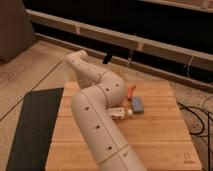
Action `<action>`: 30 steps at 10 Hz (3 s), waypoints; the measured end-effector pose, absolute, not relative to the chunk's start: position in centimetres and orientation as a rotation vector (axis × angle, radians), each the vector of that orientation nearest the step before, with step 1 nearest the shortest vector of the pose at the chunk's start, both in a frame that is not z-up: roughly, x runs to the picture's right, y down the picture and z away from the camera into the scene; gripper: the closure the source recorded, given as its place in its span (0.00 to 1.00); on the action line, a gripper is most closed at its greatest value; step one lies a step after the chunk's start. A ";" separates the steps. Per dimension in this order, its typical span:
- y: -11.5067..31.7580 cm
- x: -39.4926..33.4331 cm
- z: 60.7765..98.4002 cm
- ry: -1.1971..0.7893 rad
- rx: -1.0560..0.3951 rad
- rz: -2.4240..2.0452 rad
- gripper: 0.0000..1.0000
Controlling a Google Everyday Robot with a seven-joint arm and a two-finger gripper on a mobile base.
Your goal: Push the eraser across the table
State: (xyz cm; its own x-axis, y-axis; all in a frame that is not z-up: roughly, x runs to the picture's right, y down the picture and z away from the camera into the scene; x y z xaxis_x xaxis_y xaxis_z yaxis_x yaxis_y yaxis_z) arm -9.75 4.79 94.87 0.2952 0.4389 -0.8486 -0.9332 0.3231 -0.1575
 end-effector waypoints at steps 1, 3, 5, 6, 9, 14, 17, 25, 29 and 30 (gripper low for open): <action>4.5 -9.6 95.6 0.780 -0.741 1.036 1.00; 1.9 -9.4 98.5 0.678 -0.663 1.050 1.00; -1.5 -9.4 100.8 0.552 -0.571 1.057 1.00; -3.0 -9.8 101.1 0.497 -0.543 1.058 1.00; -6.8 -12.0 100.0 0.370 -0.487 1.040 1.00; -7.6 -12.7 99.3 0.346 -0.476 1.039 1.00; -5.3 -13.6 99.1 0.368 -0.514 0.974 1.00; 3.9 -16.4 95.4 0.453 -0.475 0.771 1.00; 7.8 -14.1 96.6 0.556 -0.532 0.852 1.00; 7.9 -14.1 97.1 0.562 -0.541 0.851 1.00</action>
State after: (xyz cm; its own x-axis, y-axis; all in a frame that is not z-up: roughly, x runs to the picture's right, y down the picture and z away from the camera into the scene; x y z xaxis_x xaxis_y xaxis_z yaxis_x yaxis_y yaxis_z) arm -14.08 7.89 97.08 0.5354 0.5381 -0.6510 -0.8098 0.5460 -0.2148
